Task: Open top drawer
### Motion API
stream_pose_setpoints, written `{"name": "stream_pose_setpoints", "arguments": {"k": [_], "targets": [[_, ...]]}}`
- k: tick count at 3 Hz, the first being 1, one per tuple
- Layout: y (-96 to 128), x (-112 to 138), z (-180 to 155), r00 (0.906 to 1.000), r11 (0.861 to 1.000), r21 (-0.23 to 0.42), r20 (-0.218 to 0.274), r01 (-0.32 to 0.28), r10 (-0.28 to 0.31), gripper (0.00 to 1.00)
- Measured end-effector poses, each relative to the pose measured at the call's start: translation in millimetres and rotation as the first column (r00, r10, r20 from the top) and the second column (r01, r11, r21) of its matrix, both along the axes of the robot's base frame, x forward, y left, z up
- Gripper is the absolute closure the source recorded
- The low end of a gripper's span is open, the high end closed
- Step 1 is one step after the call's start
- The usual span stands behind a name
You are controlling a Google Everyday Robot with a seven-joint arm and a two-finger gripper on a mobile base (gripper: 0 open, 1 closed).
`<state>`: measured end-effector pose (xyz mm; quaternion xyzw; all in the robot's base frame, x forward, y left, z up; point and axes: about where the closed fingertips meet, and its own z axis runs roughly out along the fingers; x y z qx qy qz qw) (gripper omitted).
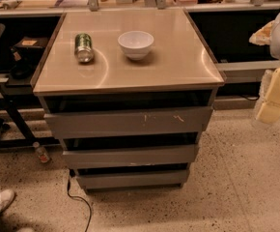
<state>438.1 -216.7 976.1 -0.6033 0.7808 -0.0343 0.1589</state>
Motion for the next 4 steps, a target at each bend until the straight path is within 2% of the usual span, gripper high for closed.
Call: {"name": "stream_pose_setpoints", "arguments": {"k": [1, 2, 3, 4], "targets": [[0, 0, 0, 1.0000, 1.000, 0.000, 0.000, 0.000, 0.000, 0.00], [9, -1, -29, 0.9994, 1.000, 0.007, -0.030, -0.019, 0.019, 0.00], [27, 2, -76, 0.9945, 0.998, 0.013, -0.086, -0.059, 0.060, 0.00], [52, 10, -118, 0.9881, 0.995, 0.049, -0.126, -0.082, 0.088, 0.00]]}}
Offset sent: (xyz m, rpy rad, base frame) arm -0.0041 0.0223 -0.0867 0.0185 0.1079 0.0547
